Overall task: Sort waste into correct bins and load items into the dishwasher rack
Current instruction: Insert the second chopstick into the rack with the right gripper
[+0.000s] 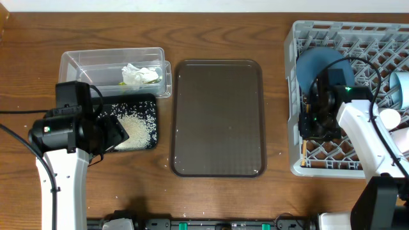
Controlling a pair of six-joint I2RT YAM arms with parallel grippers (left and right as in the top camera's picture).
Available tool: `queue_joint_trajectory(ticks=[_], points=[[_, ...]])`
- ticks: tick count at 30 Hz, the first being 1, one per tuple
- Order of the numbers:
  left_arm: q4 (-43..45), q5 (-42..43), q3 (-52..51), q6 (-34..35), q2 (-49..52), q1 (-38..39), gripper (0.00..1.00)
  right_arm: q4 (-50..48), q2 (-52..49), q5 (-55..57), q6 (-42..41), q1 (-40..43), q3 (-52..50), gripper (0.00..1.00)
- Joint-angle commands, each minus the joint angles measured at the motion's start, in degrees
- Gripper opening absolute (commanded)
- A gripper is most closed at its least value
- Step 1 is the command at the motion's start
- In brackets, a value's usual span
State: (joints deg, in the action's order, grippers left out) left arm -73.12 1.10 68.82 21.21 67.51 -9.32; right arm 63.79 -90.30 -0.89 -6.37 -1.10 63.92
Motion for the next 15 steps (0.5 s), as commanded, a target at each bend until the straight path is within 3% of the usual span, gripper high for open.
queue_joint_trajectory(ticks=[1,15], points=[[-0.2,-0.2,-0.1,0.5,0.2,-0.3,0.8,-1.2,-0.3,-0.7,-0.4,0.3,-0.3,0.47],[-0.3,-0.2,-0.1,0.5,0.2,-0.3,0.8,2.1,2.7,-1.1,-0.4,0.3,0.2,0.45]])
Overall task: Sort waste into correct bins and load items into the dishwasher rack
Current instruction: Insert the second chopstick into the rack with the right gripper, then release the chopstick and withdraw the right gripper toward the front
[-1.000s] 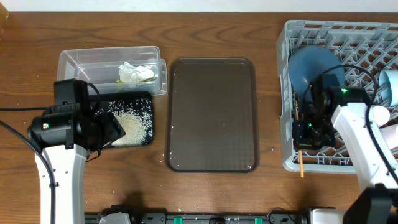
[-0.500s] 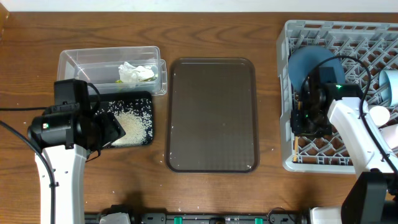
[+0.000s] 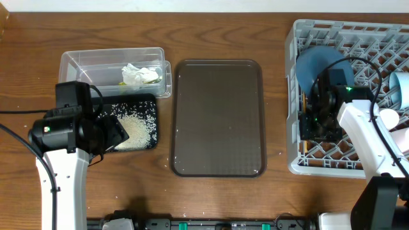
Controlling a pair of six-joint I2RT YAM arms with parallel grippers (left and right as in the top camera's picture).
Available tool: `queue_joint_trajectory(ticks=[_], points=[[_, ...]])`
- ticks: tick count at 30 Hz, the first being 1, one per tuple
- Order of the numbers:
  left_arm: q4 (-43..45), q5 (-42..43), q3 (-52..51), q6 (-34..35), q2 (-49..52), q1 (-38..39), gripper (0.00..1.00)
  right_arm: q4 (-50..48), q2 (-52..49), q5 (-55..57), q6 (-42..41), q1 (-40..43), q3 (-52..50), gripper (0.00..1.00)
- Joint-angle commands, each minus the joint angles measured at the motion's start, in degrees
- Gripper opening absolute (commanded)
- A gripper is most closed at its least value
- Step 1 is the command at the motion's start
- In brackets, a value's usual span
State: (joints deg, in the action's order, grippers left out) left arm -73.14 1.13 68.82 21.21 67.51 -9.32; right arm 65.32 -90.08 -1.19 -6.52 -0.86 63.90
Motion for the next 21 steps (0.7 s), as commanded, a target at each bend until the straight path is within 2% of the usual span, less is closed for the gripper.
queue_joint_trajectory(ticks=[1,6,11,12,13,14,18,21], points=[[-0.4,-0.1,-0.1,0.5,0.2,-0.3,0.8,1.0,3.2,-0.8,-0.2,0.0,0.5,0.45],[-0.6,2.1,-0.1,0.5,0.2,-0.3,0.8,2.2,10.3,-0.7,0.4,0.1,3.2,0.45],[1.6,6.4,-0.1,-4.9,0.2,1.5,0.8,-2.9,18.1,-0.8,-2.6,0.1,3.7,0.49],[2.5,7.4,-0.1,-5.9,0.2,2.4,0.8,-4.3,19.1,-0.9,-3.8,0.1,3.7,0.57],[3.8,8.3,-0.1,-6.8,0.2,4.1,0.8,-6.3,20.1,-2.1,-4.2,0.1,3.7,0.7],[4.6,8.7,-0.1,-7.3,0.2,5.4,0.81,-8.0,20.6,-3.7,-3.8,0.1,3.7,0.78],[7.5,8.7,-0.1,-10.9,1.2,13.1,0.81,-11.7,20.6,-10.6,1.5,0.1,3.7,0.83],[5.3,8.6,-0.1,-14.4,2.8,16.8,0.81,-8.1,20.4,-8.8,1.5,0.4,3.7,0.88]])
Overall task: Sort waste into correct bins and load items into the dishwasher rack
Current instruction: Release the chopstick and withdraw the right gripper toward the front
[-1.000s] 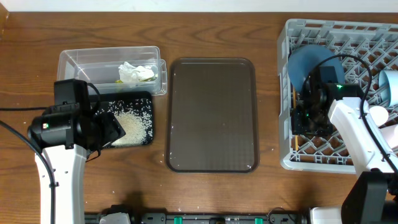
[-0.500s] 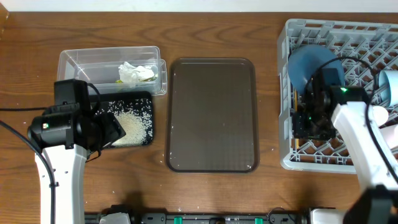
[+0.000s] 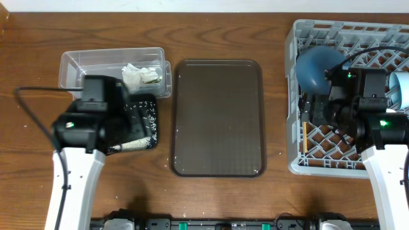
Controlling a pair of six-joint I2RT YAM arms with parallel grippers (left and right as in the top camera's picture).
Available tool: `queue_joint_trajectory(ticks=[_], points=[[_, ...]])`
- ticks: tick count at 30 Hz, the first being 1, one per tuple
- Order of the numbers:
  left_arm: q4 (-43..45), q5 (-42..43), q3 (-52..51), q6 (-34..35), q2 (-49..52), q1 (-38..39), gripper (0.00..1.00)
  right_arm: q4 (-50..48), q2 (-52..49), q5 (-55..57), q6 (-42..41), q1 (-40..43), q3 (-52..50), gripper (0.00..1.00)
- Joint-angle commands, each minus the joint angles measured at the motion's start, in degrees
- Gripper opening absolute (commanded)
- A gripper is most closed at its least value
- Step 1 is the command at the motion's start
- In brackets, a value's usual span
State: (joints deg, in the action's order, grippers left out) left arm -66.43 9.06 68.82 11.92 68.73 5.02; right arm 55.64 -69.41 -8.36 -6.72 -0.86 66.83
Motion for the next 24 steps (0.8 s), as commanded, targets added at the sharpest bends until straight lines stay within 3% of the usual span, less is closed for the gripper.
queue_joint_trajectory(ticks=[1,4,11,24], points=[[-3.3,0.0,-0.1,-5.1,2.3,3.0,0.81,3.6,-0.2,-0.5,1.7,0.6,0.8,0.89],[-8.6,-2.0,-0.1,-5.0,3.8,3.1,0.81,8.1,0.5,2.8,0.6,1.1,0.8,0.99],[-10.8,-2.3,-0.6,-4.6,-1.9,3.1,0.81,11.6,8.5,4.5,-1.0,1.2,-0.1,0.99],[4.5,-5.7,-12.7,-3.5,-43.8,3.1,0.81,2.9,36.3,4.2,-1.6,1.2,-17.2,0.99]])
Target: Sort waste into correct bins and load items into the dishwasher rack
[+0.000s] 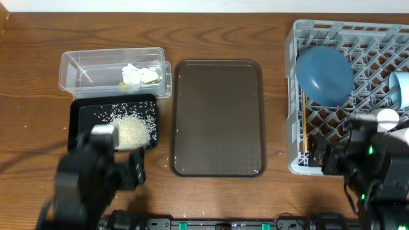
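The grey dishwasher rack stands at the right. A blue bowl leans in its left part, and a light blue cup and a white item sit at its right side. A clear bin at the back left holds crumpled waste. In front of it a black tray carries spilled rice. My left gripper is blurred near the table's front edge, below the black tray. My right gripper is at the rack's front left corner. Neither jaw state shows.
A bare brown serving tray lies in the middle of the wooden table. A thin orange stick lies along the rack's left wall. Rice grains are scattered on the table near the black tray.
Both arms have drawn back toward the table's front edge. The left one is now off the black tray. The right one is out of the rack, and the blue bowl shows whole.
My left gripper first hung over the black tray's left part and my right gripper was in the rack beside the blue bowl, both still. Later both arms stood higher and nearer the front. Now they are at the front edge, and the bowl stays in the rack.
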Controlling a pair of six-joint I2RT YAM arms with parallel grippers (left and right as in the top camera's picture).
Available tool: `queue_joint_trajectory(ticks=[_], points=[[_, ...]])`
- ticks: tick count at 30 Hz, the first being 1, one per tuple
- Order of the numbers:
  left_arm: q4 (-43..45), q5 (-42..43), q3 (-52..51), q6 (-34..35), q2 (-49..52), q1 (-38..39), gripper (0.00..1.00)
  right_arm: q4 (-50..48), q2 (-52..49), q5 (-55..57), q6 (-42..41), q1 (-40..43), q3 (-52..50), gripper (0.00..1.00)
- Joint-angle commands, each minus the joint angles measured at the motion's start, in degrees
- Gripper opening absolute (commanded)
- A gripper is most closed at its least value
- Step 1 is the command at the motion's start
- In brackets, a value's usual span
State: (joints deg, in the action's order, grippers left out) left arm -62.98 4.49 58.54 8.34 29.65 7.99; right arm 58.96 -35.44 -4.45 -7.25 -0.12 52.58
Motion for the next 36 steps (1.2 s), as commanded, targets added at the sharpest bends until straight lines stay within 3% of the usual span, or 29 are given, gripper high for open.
queue_joint_trajectory(ticks=[1,8,29,36], points=[[1.7,-1.1,-2.7,0.1,-6.8,0.1,0.81,-0.3,3.1,0.0,-1.1,0.4,-3.9,0.99],[1.6,-1.1,-2.7,0.1,-13.9,0.1,0.81,4.7,3.9,-0.1,-1.0,0.4,-5.4,0.99],[1.6,-1.1,-2.7,0.1,-13.9,0.1,0.81,7.7,3.9,-0.1,-1.0,0.4,-5.4,0.99],[1.6,-1.1,-2.7,0.1,-13.9,0.1,0.81,7.3,9.9,-0.1,-1.1,-0.2,-7.3,0.99]])
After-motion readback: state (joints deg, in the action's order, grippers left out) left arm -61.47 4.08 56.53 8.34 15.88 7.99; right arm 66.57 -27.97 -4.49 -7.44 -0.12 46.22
